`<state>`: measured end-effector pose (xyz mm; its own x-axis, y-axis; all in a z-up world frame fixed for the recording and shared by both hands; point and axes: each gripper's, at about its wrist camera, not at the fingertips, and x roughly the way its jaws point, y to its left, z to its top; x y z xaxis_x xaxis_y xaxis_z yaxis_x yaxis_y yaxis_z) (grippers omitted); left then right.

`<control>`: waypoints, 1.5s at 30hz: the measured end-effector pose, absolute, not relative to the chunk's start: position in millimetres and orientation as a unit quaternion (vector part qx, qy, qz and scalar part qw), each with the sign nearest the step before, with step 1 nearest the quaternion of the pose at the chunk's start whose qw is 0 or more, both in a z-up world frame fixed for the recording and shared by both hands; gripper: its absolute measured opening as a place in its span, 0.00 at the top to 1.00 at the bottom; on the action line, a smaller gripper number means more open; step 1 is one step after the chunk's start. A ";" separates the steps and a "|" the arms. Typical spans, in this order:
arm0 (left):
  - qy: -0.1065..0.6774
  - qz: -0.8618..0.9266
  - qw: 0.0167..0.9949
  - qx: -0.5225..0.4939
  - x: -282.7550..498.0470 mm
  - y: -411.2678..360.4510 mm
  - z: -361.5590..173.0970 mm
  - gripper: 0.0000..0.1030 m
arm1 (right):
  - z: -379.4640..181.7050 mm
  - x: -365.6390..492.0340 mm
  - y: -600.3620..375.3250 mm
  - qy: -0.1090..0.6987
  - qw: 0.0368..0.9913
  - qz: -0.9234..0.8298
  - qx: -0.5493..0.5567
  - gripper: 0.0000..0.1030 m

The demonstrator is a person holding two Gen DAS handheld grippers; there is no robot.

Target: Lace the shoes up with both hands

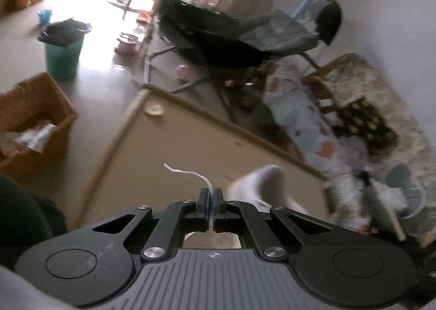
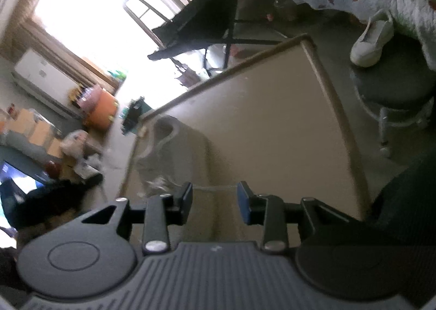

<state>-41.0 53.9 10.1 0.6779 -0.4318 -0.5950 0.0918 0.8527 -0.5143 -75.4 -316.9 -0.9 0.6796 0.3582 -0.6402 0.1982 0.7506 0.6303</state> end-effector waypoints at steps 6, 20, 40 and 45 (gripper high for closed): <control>0.357 -0.231 0.879 -0.216 -74.1 18.5 23.0 0.98 | 1.9 -67.6 -318.8 0.374 0.819 0.071 0.429 0.61; 0.342 -0.366 0.847 -0.177 -112.5 -19.9 26.2 0.98 | -29.1 -20.2 -310.1 0.409 0.726 0.085 0.547 0.56; 0.359 -0.400 0.825 -0.171 -105.8 -17.3 11.3 0.98 | -24.7 2.5 -267.5 0.449 0.742 0.124 0.483 0.97; 0.372 -0.383 0.827 -0.177 -98.0 -12.6 7.0 0.91 | -16.8 -6.9 -276.5 0.435 0.760 0.099 0.473 0.97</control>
<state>-98.0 -12.6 7.0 0.4290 -0.7656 -0.4793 0.5020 0.6432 -0.5781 -6.9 -276.5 -16.8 0.6026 0.5609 -0.5676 0.2608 0.5339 0.8044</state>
